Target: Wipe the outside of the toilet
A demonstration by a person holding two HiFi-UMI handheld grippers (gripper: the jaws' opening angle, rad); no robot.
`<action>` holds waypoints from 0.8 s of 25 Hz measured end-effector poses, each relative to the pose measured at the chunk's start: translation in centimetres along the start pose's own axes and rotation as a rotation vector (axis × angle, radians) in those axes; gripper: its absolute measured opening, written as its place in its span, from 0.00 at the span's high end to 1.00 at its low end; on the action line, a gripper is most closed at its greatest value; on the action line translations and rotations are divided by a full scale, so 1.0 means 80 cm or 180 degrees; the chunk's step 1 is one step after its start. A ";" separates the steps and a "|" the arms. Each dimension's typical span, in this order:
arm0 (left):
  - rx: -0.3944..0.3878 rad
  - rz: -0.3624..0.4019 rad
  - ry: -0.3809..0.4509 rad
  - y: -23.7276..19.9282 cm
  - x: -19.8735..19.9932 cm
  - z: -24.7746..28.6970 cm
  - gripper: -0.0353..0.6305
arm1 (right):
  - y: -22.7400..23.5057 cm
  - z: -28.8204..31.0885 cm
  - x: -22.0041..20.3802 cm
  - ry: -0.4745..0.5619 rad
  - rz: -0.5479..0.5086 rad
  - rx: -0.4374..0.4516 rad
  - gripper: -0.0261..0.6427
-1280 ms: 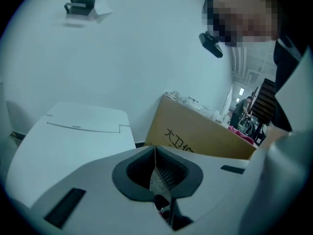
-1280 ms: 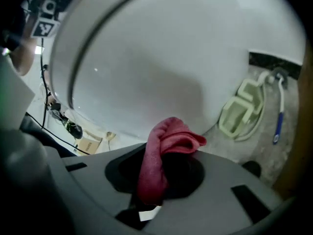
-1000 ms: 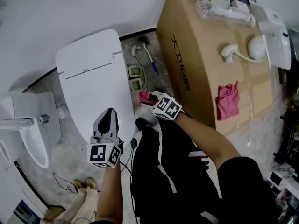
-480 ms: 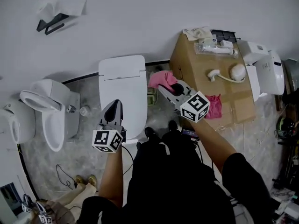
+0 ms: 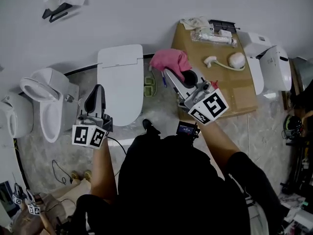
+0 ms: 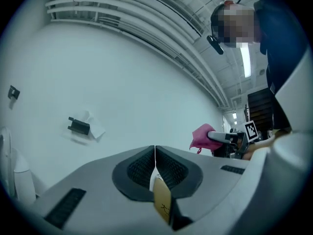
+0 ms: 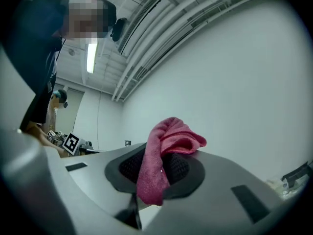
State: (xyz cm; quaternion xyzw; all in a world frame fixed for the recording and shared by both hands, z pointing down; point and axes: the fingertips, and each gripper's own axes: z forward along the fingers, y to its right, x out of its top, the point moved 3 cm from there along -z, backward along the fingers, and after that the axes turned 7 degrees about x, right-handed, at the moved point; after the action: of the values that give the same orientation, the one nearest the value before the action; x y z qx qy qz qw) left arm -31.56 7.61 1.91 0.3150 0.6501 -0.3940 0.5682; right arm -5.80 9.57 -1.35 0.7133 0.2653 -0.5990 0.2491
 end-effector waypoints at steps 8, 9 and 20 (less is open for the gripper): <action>-0.0251 -0.0011 0.0026 0.115 -0.007 -0.108 0.92 | -0.084 -0.132 -0.013 -0.0096 0.0084 -0.0220 0.83; -0.0269 -0.0001 0.0000 0.129 -0.009 -0.123 0.92 | -0.094 -0.150 -0.018 -0.0118 0.0132 -0.0259 0.83; -0.0252 0.0040 -0.0308 0.197 -0.025 -0.264 0.92 | -0.216 -0.251 -0.048 -0.0241 0.0357 -0.0290 0.83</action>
State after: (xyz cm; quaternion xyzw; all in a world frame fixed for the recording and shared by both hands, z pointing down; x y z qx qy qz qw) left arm -28.09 33.82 2.39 0.2770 0.6349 -0.3792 0.6134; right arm -3.49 35.48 4.96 0.6918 0.2424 -0.5980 0.3243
